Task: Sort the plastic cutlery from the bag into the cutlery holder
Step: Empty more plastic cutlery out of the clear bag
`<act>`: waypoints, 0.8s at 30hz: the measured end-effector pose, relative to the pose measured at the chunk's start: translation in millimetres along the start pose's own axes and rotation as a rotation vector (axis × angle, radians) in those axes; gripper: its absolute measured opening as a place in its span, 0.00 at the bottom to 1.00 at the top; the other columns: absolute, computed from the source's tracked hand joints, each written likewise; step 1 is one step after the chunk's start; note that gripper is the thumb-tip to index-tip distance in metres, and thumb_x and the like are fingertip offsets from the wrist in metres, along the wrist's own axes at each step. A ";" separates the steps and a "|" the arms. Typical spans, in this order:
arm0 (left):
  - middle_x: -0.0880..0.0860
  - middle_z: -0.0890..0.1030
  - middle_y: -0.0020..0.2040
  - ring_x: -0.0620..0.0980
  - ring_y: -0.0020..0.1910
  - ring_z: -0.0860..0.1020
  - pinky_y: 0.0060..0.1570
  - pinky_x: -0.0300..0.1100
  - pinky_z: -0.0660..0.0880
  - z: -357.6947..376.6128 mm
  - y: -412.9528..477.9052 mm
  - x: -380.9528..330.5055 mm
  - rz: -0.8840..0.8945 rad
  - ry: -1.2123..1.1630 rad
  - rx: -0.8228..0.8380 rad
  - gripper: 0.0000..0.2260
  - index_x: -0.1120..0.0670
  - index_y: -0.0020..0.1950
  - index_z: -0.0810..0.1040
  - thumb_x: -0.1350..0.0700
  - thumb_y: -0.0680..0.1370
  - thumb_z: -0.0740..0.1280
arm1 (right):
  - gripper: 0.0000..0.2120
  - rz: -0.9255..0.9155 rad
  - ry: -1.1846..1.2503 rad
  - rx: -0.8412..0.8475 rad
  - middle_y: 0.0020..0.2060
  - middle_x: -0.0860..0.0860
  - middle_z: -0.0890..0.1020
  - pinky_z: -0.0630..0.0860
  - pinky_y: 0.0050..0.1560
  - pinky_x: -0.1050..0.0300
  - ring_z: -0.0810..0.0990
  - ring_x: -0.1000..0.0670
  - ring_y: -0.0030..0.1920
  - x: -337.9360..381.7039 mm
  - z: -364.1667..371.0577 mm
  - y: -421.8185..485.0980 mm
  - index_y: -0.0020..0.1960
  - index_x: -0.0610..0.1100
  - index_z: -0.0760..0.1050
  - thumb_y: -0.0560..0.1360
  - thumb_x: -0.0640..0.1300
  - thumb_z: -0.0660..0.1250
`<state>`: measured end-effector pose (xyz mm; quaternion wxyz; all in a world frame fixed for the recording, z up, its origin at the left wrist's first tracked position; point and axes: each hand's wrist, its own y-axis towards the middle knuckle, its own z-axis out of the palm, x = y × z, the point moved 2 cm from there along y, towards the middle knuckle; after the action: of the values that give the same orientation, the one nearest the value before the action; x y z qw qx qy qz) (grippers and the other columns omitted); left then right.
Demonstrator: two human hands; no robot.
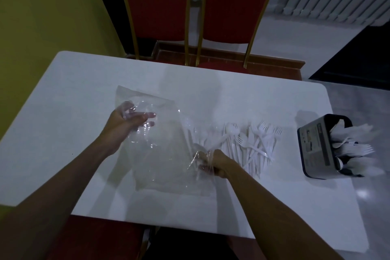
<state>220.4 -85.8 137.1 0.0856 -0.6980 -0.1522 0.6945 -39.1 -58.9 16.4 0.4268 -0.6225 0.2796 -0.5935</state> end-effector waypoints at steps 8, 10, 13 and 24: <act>0.50 0.85 0.47 0.49 0.38 0.85 0.33 0.40 0.64 -67.2 5.7 20.9 -0.067 0.080 -0.188 0.17 0.47 0.42 0.63 0.63 0.74 0.70 | 0.08 -0.020 -0.056 -0.244 0.27 0.45 0.74 0.69 0.24 0.63 0.72 0.52 0.23 -3.6 -26.0 -6.8 0.40 0.38 0.74 0.75 0.41 0.67; 0.50 0.86 0.46 0.50 0.39 0.85 0.33 0.40 0.64 -78.3 6.9 25.1 -0.079 0.086 -0.211 0.18 0.46 0.42 0.63 0.62 0.73 0.71 | 0.11 -0.044 -0.008 -0.343 0.25 0.45 0.73 0.70 0.24 0.63 0.71 0.51 0.22 -7.8 -35.7 -6.1 0.37 0.39 0.72 0.75 0.42 0.68; 0.47 0.86 0.43 0.47 0.37 0.85 0.33 0.40 0.64 -89.0 8.3 30.5 -0.104 0.114 -0.221 0.19 0.46 0.43 0.63 0.61 0.73 0.72 | 0.12 -0.081 0.028 -0.467 0.28 0.43 0.77 0.76 0.26 0.59 0.76 0.50 0.23 -12.1 -44.7 -5.0 0.37 0.37 0.72 0.75 0.42 0.68; 0.36 0.82 0.30 0.42 0.39 0.76 0.40 0.39 0.70 -114.2 14.2 54.1 -0.109 0.251 -0.375 0.16 0.49 0.42 0.70 0.61 0.68 0.77 | 0.33 -0.226 -0.848 -0.770 0.74 0.37 0.58 0.71 0.63 0.48 0.71 0.36 0.67 20.4 -28.9 -13.8 0.76 0.36 0.48 0.80 0.47 0.61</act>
<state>334.8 -70.7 83.7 0.0099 -0.7734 -0.3042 0.5561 -66.7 -75.5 36.5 0.1784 -0.9420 0.2117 -0.1899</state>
